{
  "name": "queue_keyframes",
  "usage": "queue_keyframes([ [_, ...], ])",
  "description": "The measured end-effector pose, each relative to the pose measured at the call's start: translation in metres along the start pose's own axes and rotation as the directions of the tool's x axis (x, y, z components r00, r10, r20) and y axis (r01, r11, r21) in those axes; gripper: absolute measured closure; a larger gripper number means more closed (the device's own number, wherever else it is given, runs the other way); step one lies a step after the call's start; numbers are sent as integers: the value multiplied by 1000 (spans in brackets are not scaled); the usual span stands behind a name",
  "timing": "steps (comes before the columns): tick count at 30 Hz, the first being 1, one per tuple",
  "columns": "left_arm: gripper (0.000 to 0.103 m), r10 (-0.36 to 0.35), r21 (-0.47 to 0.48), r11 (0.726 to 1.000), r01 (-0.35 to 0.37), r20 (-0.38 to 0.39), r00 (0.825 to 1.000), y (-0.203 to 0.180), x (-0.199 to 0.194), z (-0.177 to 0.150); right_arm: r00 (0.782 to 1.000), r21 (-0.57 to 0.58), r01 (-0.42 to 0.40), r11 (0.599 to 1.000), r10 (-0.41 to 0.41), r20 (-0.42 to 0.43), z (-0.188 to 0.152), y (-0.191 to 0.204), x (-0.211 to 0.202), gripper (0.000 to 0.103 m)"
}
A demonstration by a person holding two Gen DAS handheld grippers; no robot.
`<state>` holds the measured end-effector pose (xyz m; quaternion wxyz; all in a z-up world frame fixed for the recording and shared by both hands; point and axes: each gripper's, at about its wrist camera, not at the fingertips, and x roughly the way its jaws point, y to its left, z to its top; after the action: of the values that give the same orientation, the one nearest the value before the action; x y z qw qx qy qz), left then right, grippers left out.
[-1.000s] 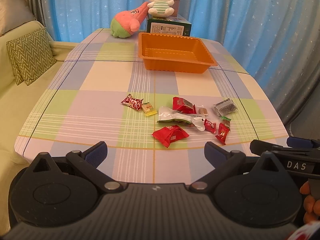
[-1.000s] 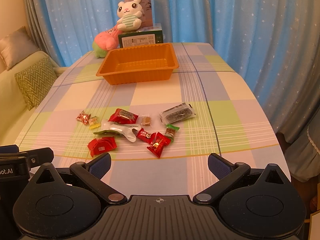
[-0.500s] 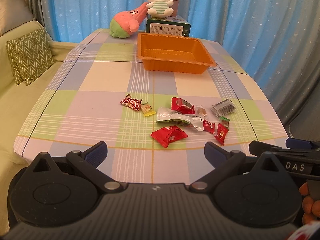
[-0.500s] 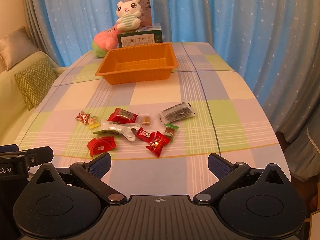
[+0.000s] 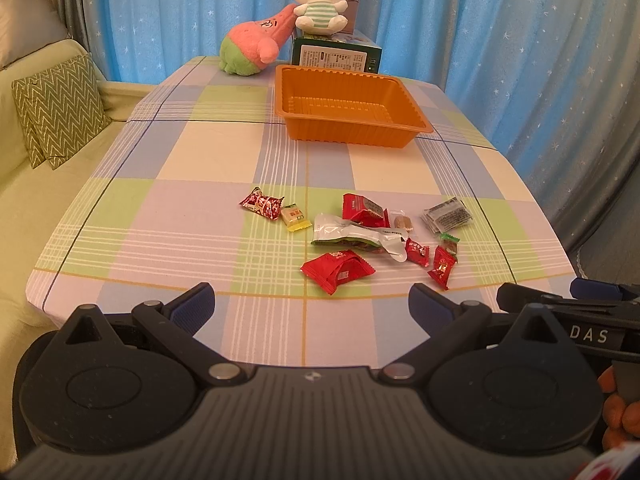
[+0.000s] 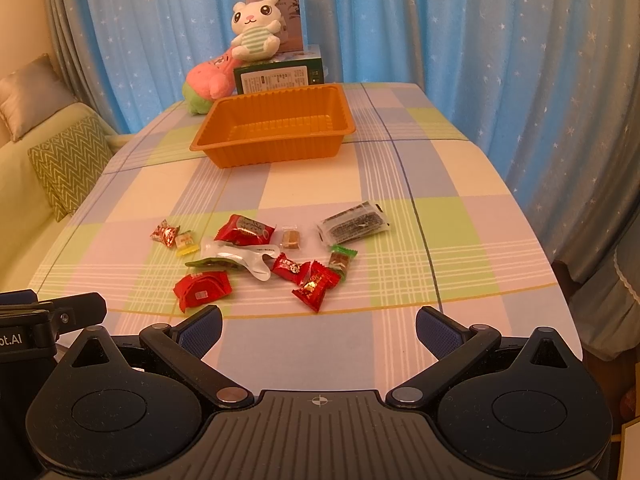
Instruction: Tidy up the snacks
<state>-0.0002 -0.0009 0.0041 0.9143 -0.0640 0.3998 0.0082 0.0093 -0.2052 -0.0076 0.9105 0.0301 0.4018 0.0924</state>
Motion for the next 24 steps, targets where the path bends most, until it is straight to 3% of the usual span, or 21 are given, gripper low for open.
queue_keyframes([
  [24,1,-4,-4,1000,4,-1,1000,-1,-1,-1,1000,6,3,1000,-3,-1,-3,0,2,1],
])
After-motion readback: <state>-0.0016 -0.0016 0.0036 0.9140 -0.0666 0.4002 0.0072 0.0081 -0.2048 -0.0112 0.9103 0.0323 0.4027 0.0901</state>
